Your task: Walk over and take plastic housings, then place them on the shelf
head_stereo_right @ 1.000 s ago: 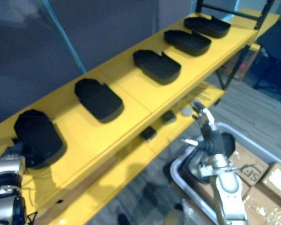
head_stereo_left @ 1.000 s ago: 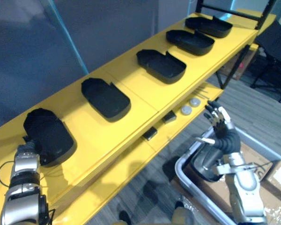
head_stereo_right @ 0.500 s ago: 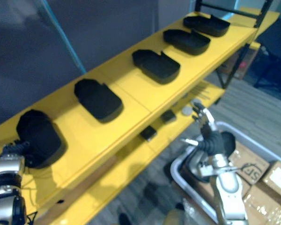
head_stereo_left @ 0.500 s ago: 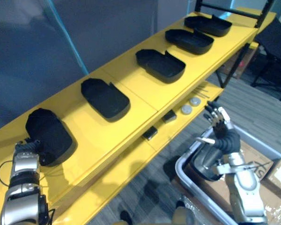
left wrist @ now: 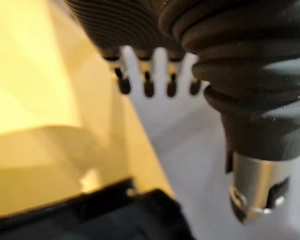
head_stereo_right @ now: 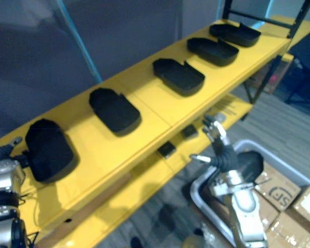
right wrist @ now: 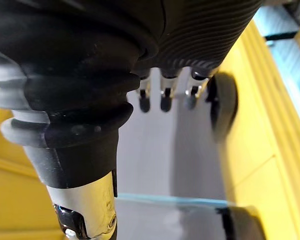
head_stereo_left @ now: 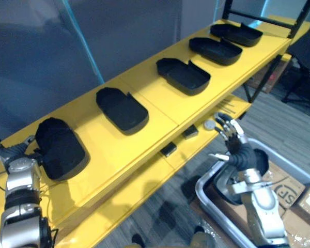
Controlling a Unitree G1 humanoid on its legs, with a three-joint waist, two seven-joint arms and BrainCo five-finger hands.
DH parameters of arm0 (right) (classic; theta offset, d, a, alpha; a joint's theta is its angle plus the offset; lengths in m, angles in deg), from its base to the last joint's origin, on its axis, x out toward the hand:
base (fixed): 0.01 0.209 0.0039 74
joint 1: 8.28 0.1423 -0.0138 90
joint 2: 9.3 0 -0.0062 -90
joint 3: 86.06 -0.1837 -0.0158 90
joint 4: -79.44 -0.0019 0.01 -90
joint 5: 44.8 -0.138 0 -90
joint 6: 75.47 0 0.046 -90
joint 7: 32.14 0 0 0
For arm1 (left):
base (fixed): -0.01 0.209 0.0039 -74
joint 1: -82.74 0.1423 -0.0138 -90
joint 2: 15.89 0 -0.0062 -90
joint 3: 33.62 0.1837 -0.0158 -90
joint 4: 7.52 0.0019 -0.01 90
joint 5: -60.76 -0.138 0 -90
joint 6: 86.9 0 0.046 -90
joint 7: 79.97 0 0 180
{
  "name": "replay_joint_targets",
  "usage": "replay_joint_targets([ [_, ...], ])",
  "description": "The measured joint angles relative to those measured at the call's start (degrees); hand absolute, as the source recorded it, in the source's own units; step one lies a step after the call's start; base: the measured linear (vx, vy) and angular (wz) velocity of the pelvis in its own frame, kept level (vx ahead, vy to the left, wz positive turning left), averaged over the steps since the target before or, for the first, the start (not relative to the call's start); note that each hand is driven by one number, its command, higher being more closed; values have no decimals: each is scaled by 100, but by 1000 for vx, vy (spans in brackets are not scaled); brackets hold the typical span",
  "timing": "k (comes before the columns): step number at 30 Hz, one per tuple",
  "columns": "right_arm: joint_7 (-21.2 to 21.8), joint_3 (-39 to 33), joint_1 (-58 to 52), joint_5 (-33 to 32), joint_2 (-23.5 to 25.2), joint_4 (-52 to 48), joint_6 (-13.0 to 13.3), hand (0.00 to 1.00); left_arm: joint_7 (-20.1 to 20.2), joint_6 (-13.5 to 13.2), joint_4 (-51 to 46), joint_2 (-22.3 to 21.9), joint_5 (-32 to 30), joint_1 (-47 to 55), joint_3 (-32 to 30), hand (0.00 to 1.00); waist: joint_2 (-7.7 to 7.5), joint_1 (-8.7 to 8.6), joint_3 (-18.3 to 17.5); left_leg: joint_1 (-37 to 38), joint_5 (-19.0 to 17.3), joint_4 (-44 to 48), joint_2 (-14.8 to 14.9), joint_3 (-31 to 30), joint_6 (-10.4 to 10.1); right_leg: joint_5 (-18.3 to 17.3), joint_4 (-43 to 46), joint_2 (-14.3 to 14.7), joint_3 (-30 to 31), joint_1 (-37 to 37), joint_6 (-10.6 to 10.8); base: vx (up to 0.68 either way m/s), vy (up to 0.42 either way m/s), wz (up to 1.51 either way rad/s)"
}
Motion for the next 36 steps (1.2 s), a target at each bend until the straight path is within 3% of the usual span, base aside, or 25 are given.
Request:
replay_joint_targets([
  [1, -38, 18, 7, 27, 21, 32, 26, 0, -53, -88, -59, -58, 2, 25, -37, 0, -1, 11, -43, -2, 0, -1, -4, -12, 0, 12, -39, 1, -20, 26, 3, 28, 5, 11],
  [2, -186, 91, 41, 157, 64, 109, 97, 0, -206, -428, -183, -154, 110, 101, -41, 0, -9, 43, -114, -2, 0, -2, -9, -35, 0, 34, -107, 6, -48, 78, 12, 30, 2, 10],
  [4, -362, 136, 84, 250, 165, 114, 179, 0, -367, -859, -688, -349, 218, 280, -55, 0, -2, 124, -159, 2, 0, -3, -13, -71, 0, 54, -163, 13, -83, 131, 12, 31, -2, 12],
  [7, -686, 206, 255, 318, 338, 114, 222, 0, -557, -1693, -2804, -1028, 341, 1148, -347, 0, 4, 201, -265, 1, 0, -7, -31, -198, 0, 110, -340, 24, -223, 296, 24, 17, -4, 18],
  [8, -701, 203, 257, 318, 358, 114, 228, 0, -557, -1741, -2990, -1105, 354, 1241, -380, 0, 11, 216, -292, -5, 0, -7, -34, -203, 0, 113, -349, 23, -229, 297, 26, 31, 5, 9],
  [11, -760, 144, 267, 212, 558, 115, 253, 0, -576, -2171, -4837, -2045, 318, 2226, -472, 0, 46, 357, -375, 81, -1, -8, -63, -344, 1, 123, -459, 10, -398, 540, 34, 28, 3, 25],
  [13, -636, 105, 265, 3, 740, 114, 236, 0, -433, -2561, -6026, -2918, 285, 3207, -484, 0, 59, 512, -512, 32, -6, -8, -65, -473, 3, 134, -546, 29, -535, 615, 53, -7, -6, 25],
  [15, -605, 84, 261, -38, 859, 118, 198, 0, -201, -2743, -6502, -3393, 187, 3790, -479, 0, 52, 617, -526, -11, -5, -9, -69, -573, 2, 145, -614, 42, -658, 703, 59, -34, -5, 34],
  [18, -604, 122, 305, -35, 954, 149, 182, 0, 159, -2948, -6756, -3718, 101, 4314, -416, 0, 18, 852, -526, -24, 2, -13, -71, -678, 8, 157, -733, 70, -807, 788, 41, -46, 0, 22],
  [20, -645, 122, 349, -35, 1033, 244, 187, 0, 457, -3081, -6811, -3735, 110, 4409, -382, 0, -53, 893, -508, -63, 27, -29, -75, -741, 11, 158, -733, 71, -844, 786, 31, -34, 7, 16],
  [24, -917, 182, 411, -18, 1059, 553, 249, 0, 1030, -3516, -6931, -3717, 108, 4419, -116, 0, -218, 891, -547, -133, 73, -39, -99, -828, -12, 174, -737, 53, -955, 772, 53, 10, 6, 10],
  [27, -1398, 217, 430, 353, 1073, 615, 253, 0, 1193, -3709, -6931, -3647, 93, 4255, 258, 0, -359, 870, -564, -195, 73, -42, -98, -799, -12, 184, -726, 54, -915, 687, 60, 11, 3, -2],
  [31, -1939, -58, 357, 786, 1075, 528, 265, 0, 1298, -3991, -6931, -3644, 135, 3993, 620, 0, -398, 727, -544, -121, 61, -18, -65, -321, -23, 281, -714, 62, -452, 455, 39, 59, 30, -57],
  [35, -2252, -1295, -148, 765, 1075, 8, 264, 0, 1224, -4060, -6902, -3534, 151, 3482, 1180, 0, -417, 327, -511, 187, -76, -16, 36, 395, -93, 362, -713, 155, 207, 287, -14, 29, 13, -85],
  [36, -2344, -1641, -376, 731, 1074, -158, 264, 0, 1123, -4056, -6867, -3449, 148, 3309, 1389, 0, -424, 156, -491, 294, -141, -15, 84, 604, -133, 376, -714, 216, 409, 256, -30, 5, -11, -98],
])
